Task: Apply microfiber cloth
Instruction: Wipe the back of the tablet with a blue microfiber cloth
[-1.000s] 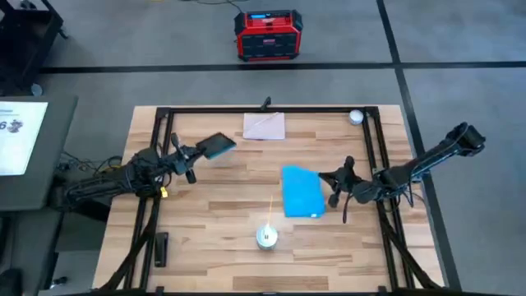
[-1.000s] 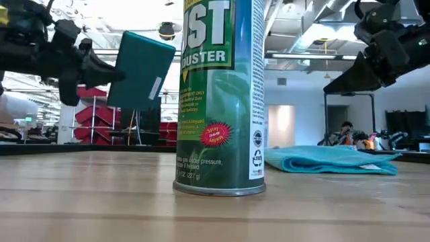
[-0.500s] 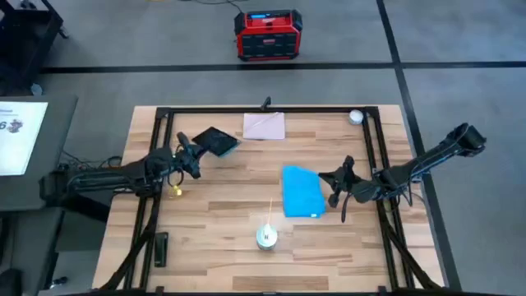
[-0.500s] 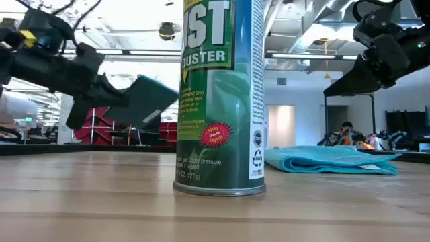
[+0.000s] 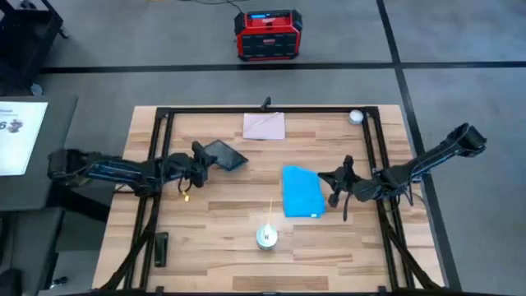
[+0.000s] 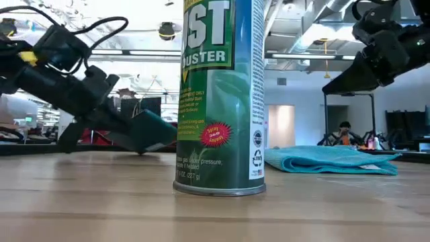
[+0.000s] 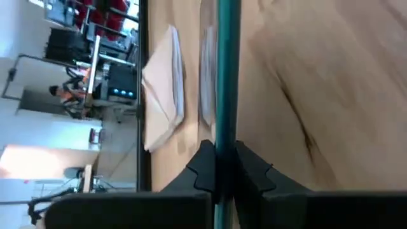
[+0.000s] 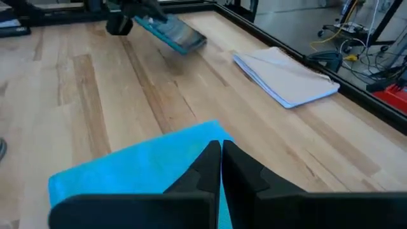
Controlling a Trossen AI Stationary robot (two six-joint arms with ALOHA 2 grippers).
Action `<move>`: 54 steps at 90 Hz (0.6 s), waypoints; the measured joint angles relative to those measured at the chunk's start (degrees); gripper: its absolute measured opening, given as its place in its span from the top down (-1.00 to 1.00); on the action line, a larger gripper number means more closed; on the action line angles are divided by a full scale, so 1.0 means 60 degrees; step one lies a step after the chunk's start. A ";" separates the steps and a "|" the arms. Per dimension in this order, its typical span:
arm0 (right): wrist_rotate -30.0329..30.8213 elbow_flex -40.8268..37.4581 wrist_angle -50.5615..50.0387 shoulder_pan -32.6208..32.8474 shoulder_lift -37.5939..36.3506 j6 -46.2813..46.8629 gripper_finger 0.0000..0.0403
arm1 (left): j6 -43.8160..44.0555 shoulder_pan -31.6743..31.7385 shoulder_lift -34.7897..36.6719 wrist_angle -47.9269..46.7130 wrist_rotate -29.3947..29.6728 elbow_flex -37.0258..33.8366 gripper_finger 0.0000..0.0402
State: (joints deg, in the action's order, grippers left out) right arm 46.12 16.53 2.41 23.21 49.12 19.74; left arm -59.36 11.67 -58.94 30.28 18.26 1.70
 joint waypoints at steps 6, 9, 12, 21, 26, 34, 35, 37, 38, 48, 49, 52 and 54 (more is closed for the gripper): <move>-0.0086 0.0000 0.0022 -0.0014 -0.0094 -0.0048 1.00 | -0.0021 -0.0113 -0.0467 0.0047 -0.0003 0.0096 0.99; -0.0163 0.0000 0.0016 -0.0024 -0.0143 -0.0054 1.00 | 0.0038 -0.0184 -0.0681 0.0086 -0.0001 0.0171 0.99; -0.0189 0.0000 0.0029 -0.0020 -0.0161 -0.0051 1.00 | 0.0106 -0.0252 -0.0871 0.0108 -0.0015 0.0229 0.99; -0.0240 0.0000 0.0029 -0.0004 -0.0206 -0.0028 1.00 | 0.0110 -0.0511 -0.1446 0.0093 -0.0009 0.0447 0.99; -0.0242 0.0000 0.0030 -0.0002 -0.0206 -0.0028 1.00 | 0.0096 -0.0672 -0.1697 0.0034 0.0007 0.0569 0.99; -0.0249 0.0000 0.0030 -0.0002 -0.0206 0.0035 1.00 | 0.0167 -0.0835 -0.2025 -0.0243 0.0012 0.0801 0.99; -0.0249 0.0000 0.0030 -0.0002 -0.0206 0.0078 1.00 | 0.0212 -0.0846 -0.2056 -0.0263 0.0011 0.0823 0.99; -0.0253 0.0000 0.0029 -0.0002 -0.0201 0.0174 1.00 | 0.0310 -0.0868 -0.2113 -0.0300 0.0009 0.0864 0.98; -0.0253 0.0000 0.0027 -0.0002 -0.0199 0.0226 1.00 | 0.0362 -0.0877 -0.2144 -0.0314 0.0007 0.0884 0.97; -0.0727 0.0000 -0.0006 0.0009 -0.0195 0.0522 1.00 | 0.0765 -0.0899 -0.2323 -0.0389 -0.0117 0.1086 0.85; -0.0793 0.0000 -0.0006 0.0009 -0.0195 0.0522 1.00 | 0.0781 -0.0902 -0.2334 -0.0393 -0.0142 0.1112 0.83; -0.0958 0.0000 -0.0018 0.0009 -0.0192 0.0522 1.00 | 0.0859 -0.0902 -0.2352 -0.0449 -0.0231 0.1178 0.79; -0.1003 0.0000 -0.0035 0.0009 -0.0192 0.0522 1.00 | 0.0936 -0.0905 -0.2364 -0.0488 -0.0279 0.1223 0.77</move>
State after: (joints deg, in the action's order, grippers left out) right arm 40.10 16.53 2.20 23.27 47.97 22.87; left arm -53.74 6.24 -73.12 27.35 16.59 9.04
